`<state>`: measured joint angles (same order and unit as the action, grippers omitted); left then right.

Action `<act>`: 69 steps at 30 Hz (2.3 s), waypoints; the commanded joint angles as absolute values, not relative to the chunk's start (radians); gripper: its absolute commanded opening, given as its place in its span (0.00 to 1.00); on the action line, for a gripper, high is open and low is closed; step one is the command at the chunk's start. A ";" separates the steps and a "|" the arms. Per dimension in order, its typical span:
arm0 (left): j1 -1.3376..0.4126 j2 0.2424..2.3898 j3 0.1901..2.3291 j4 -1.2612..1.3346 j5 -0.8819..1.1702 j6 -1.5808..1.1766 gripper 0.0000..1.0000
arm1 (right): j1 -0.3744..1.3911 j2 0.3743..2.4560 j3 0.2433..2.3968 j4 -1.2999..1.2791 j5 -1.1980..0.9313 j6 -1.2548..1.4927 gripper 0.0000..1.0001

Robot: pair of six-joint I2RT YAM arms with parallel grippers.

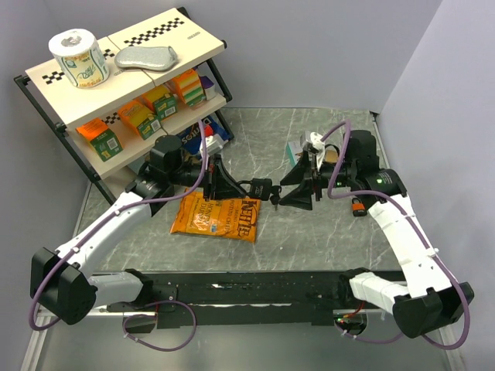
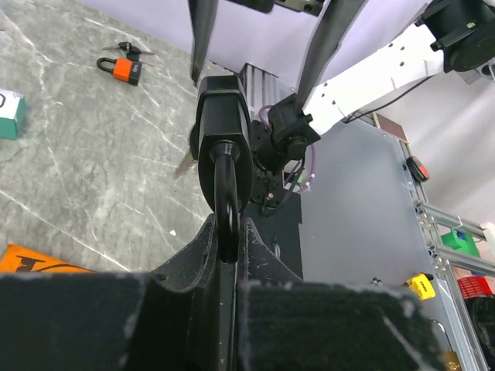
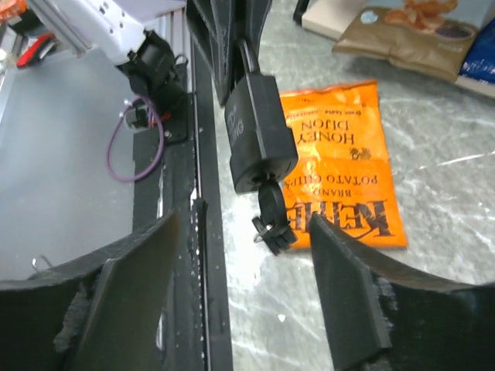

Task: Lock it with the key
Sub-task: Lock the lock, then place the key at the center of the board.

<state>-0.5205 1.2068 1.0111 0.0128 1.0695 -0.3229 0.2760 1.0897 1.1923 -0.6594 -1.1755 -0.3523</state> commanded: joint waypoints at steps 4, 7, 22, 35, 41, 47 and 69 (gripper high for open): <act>-0.540 1.180 1.026 0.146 1.127 -0.353 0.01 | 0.273 1.089 1.187 -0.718 -1.160 -0.440 0.58; -0.558 1.187 1.031 0.141 1.126 -0.350 0.01 | 0.272 1.104 1.198 -0.713 -1.164 -0.442 0.50; -0.549 1.198 1.019 0.176 1.092 -0.396 0.01 | 0.259 1.103 1.226 -0.872 -1.207 -0.594 0.00; -0.495 1.221 1.015 0.169 1.085 -0.365 0.01 | -0.063 1.135 1.207 -1.190 -1.229 -0.853 0.00; -0.500 1.253 1.046 0.063 1.045 -0.270 0.01 | -0.215 1.232 1.083 -1.134 -1.034 -0.870 0.00; -0.531 1.295 1.075 -0.080 1.008 -0.130 0.01 | -0.285 1.353 0.990 -0.954 -0.830 -0.761 0.00; -0.588 1.356 1.023 -0.164 0.982 -0.011 0.01 | -0.299 1.617 1.034 -0.721 -0.646 -0.632 0.50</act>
<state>-0.5804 1.3556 1.0080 -0.2096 0.9398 -0.0364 -0.2909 1.6352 0.9852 -0.7486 -0.6510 -0.6220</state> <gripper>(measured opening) 0.089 0.363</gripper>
